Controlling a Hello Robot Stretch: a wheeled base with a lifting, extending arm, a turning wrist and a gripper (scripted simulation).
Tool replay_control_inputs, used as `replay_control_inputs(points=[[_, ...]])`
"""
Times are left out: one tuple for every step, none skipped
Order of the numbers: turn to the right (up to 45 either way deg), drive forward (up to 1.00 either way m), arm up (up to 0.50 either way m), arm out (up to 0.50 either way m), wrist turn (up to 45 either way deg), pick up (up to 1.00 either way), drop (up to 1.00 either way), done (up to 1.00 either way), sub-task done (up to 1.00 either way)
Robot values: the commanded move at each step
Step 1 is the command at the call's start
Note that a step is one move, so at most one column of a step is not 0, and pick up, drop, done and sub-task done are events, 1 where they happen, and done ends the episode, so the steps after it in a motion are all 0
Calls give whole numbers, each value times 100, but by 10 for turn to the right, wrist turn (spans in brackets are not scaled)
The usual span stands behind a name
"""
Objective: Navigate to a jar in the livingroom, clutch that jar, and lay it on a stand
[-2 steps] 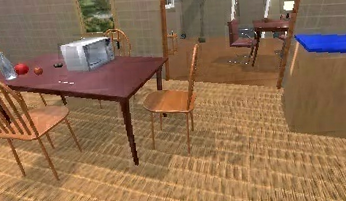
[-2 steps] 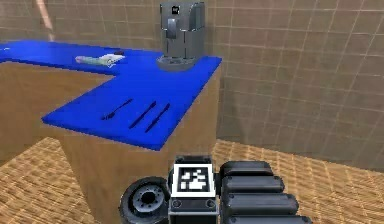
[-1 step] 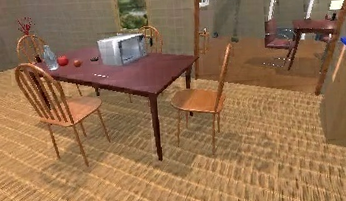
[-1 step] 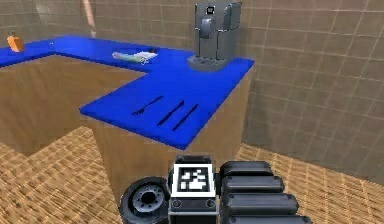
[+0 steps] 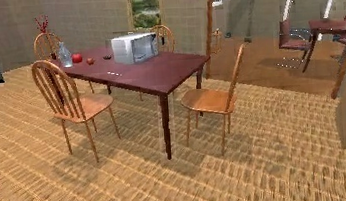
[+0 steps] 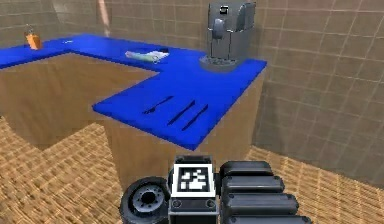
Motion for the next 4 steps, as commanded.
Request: replay_control_inputs(points=[[0,15,0,0,0,0,0,0,0],[360,0,0,0,0,0,0,0,0],[30,0,0,0,0,0,0,0,0],[0,100,0,0,0,0,0,0,0]])
